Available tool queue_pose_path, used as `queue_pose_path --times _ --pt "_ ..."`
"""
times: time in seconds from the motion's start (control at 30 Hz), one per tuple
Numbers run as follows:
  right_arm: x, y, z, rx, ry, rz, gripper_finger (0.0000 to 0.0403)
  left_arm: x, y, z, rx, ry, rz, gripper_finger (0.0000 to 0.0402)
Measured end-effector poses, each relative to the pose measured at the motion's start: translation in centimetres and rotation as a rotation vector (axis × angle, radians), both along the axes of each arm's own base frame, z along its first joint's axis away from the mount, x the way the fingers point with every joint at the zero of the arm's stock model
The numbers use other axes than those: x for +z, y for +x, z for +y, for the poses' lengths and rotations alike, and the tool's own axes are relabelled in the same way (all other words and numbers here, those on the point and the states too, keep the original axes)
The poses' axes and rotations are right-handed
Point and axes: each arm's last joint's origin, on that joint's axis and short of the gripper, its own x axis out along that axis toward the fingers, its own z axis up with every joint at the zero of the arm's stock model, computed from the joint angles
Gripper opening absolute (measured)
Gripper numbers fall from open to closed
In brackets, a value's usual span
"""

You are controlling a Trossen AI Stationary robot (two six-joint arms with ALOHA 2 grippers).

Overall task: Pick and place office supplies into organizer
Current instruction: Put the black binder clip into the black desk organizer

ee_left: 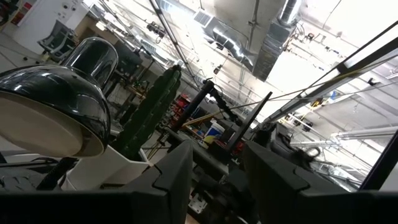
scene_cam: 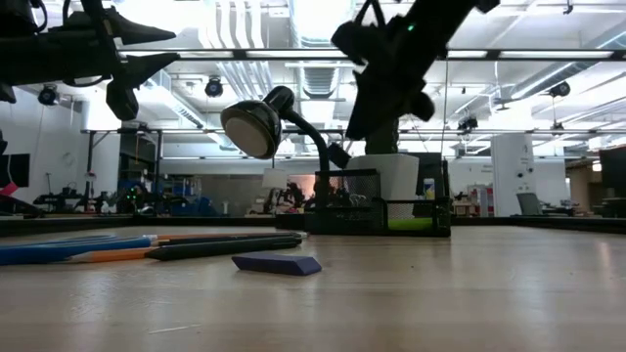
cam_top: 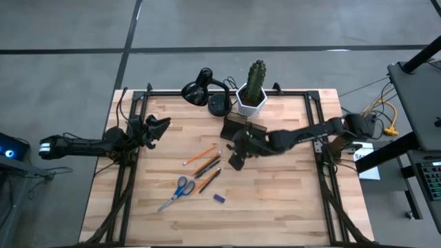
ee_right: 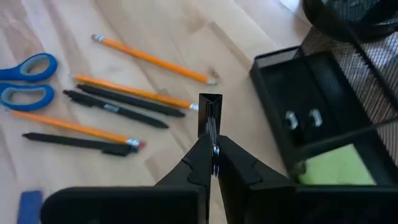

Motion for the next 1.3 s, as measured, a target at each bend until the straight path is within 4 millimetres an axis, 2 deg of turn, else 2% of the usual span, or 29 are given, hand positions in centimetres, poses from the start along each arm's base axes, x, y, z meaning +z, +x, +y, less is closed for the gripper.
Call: queue_pose_path --times 0.27,0.37,0.47,0.8,0.9,1.03,1.3 --pt "0.0 0.1 -4.6 -0.015 0.064 0.008 0.0008 0.0 0.0 0.0 0.0 0.0 0.0 0.0128" --pt "0.1 0.2 -5.8 0.009 0.072 -0.006 0.0008 0.0 0.0 0.0 0.001 0.002 0.001 0.0128" --pt "0.3 0.3 -6.4 0.064 0.051 0.0 0.0008 0.0 0.0 0.0 0.001 0.004 0.002 0.0128" --pt "1.9 0.2 -8.6 0.09 0.029 0.045 0.0008 0.0 0.0 0.0 0.002 0.006 0.002 0.0128" --pt "1.7 0.5 -8.8 0.166 0.028 0.134 0.0008 0.0 0.0 0.0 0.002 0.005 0.002 0.0128" --pt "1.3 1.5 -9.4 0.217 0.013 0.229 0.0008 0.0 0.0 0.0 0.002 0.005 0.002 0.0128" --pt "1.4 3.5 -11.4 0.235 0.002 0.237 0.0008 0.0 0.0 0.0 0.001 0.004 -0.002 0.0128"
